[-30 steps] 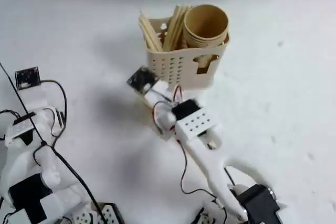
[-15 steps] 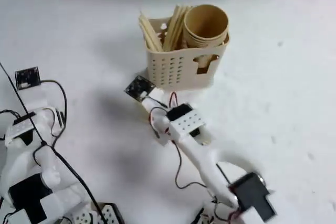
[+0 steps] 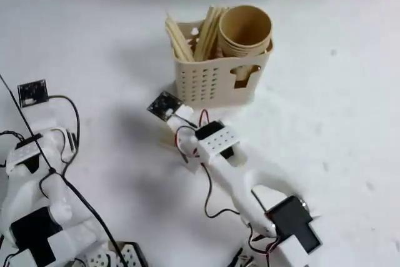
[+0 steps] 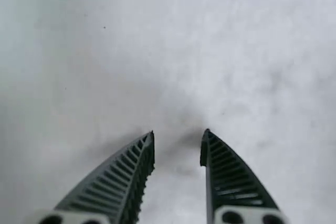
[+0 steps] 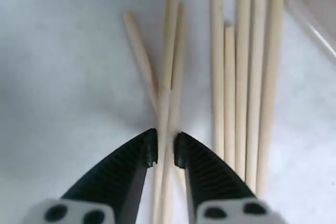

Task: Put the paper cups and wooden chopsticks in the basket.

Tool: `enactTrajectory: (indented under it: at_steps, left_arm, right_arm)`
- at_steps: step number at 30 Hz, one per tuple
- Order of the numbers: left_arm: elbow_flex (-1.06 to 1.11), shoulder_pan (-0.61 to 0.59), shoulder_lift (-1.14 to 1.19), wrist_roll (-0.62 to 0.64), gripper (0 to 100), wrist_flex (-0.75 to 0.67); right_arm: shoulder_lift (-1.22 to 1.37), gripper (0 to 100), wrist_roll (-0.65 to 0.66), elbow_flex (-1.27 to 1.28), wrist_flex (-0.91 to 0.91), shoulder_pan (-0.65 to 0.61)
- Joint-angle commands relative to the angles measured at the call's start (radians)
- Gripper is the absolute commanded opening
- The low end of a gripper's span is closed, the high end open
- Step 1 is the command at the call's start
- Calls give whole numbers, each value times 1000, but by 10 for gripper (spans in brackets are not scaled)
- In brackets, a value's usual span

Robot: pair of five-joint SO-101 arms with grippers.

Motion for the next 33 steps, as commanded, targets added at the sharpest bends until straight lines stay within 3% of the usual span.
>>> enactTrajectory:
  at_steps: [1,9,14,18,23,33]
  left_arm:
    - [-2,-12,-7,11,157,-11]
    - [-2,-12,-7,11,157,-11]
    - [-2,-12,-7,11,157,-11]
    - [-2,-12,-7,11,157,-11]
    - [-2,-12,-7,11,157,-11]
    - [-2,-12,-7,11,157,-11]
  right_arm:
    - [-21,16,11,-43,13,-12]
    - [-189,16,-40,-41,96,-7]
    - [-240,17,-40,37,39,-13]
    - [-205,26,-44,52,-10,-13]
    - [-91,141,-41,9,-27,-13]
    - [41,146,-38,-49,-24,-13]
